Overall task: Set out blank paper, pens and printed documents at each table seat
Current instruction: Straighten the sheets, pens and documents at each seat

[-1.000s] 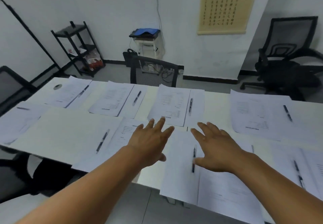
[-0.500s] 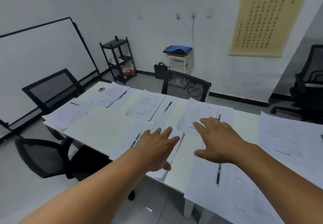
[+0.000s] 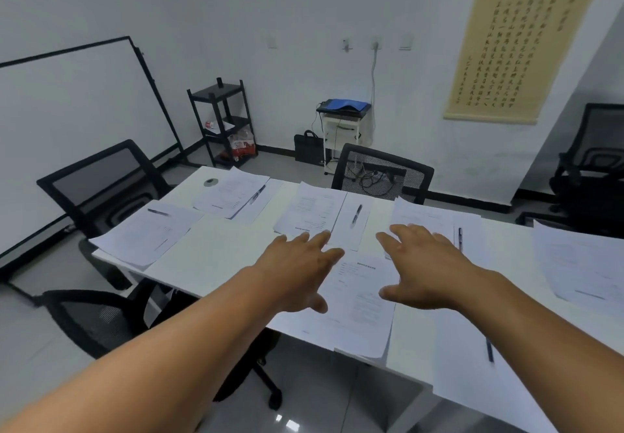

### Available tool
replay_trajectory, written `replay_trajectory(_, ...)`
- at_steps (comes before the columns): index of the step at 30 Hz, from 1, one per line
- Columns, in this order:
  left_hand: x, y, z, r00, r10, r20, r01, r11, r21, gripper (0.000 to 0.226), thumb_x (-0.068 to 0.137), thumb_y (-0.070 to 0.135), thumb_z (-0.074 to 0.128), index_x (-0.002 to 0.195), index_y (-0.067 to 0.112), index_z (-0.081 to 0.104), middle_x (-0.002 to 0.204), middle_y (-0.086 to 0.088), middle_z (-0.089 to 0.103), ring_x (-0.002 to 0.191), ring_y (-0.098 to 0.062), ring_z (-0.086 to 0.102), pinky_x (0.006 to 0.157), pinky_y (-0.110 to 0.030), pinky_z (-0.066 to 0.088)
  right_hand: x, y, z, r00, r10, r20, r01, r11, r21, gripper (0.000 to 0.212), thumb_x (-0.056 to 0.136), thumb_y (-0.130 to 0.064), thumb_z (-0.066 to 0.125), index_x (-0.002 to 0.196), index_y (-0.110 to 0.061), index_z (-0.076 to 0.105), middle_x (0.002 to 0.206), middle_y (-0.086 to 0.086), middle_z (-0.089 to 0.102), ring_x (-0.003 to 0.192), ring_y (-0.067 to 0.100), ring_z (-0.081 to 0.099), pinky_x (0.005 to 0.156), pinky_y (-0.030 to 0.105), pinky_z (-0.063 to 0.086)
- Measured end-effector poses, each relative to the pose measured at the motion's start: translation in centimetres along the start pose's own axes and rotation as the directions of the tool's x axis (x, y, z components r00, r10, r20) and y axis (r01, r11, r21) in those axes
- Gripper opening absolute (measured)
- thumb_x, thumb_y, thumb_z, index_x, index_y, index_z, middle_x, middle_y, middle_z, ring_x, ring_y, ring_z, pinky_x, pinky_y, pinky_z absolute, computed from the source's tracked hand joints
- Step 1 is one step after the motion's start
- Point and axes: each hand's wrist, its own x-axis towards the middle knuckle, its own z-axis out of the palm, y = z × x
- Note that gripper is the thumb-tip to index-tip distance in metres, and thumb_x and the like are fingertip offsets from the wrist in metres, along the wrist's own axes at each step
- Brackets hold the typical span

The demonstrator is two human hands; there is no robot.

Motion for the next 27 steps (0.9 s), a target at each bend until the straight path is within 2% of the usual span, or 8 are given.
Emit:
replay_trajectory(6,-1.6,-5.3,1.0,0.998,0.032,0.052,-0.033,0.999,0.009,0.101,0.089,0.057,0.085,0.168,0.031,0.029,0.18,-0.006,0.019,0.16,-0.038,0.035,0.124,-0.061,0.039,0.9,-4.0,-0.3,0.997,0.056,0.044,-0.056,0.998,0.0,0.104,0.091,-0.068,0.066,0.171,-0.029,0.012,0.18,0.004,0.011,0.165,0.033,0.013,0.131,0.056,0.023)
replay_trajectory(11,0.1,-7.7,2.1,0.995,0.057,0.083,-0.057,0.998,0.002,0.103,0.09,0.054,0.085,0.17,0.031,0.024,0.181,-0.006,0.017,0.162,-0.038,0.033,0.126,-0.061,0.037,2.9,-4.6,0.8,0.991,0.085,0.107,-0.086,0.996,0.007,0.104,0.091,-0.068,0.066,0.171,-0.031,0.012,0.18,0.004,0.01,0.166,0.034,0.011,0.131,0.058,0.021)
replay_trajectory(18,4.9,-9.1,6.5,0.977,0.113,0.182,-0.114,0.993,-0.002,0.102,0.088,0.052,0.088,0.168,0.031,0.027,0.182,-0.007,0.013,0.16,-0.038,0.034,0.123,-0.06,0.038,8.3,-4.2,6.0,0.97,0.074,0.233,-0.101,0.989,0.105,0.109,0.091,-0.071,0.065,0.173,-0.033,0.005,0.183,0.002,0.0,0.168,0.034,0.004,0.132,0.057,0.019)
replay_trajectory(27,10.3,-9.9,13.8,0.937,0.181,0.298,-0.176,0.983,-0.044,0.112,0.087,0.054,0.088,0.172,0.034,0.018,0.184,-0.004,0.005,0.164,-0.038,0.027,0.125,-0.059,0.036,13.6,-4.5,13.4,0.923,0.038,0.384,-0.118,0.975,0.187,0.112,0.091,-0.071,0.066,0.174,-0.03,0.002,0.183,0.004,-0.006,0.168,0.034,-0.003,0.132,0.06,0.018)
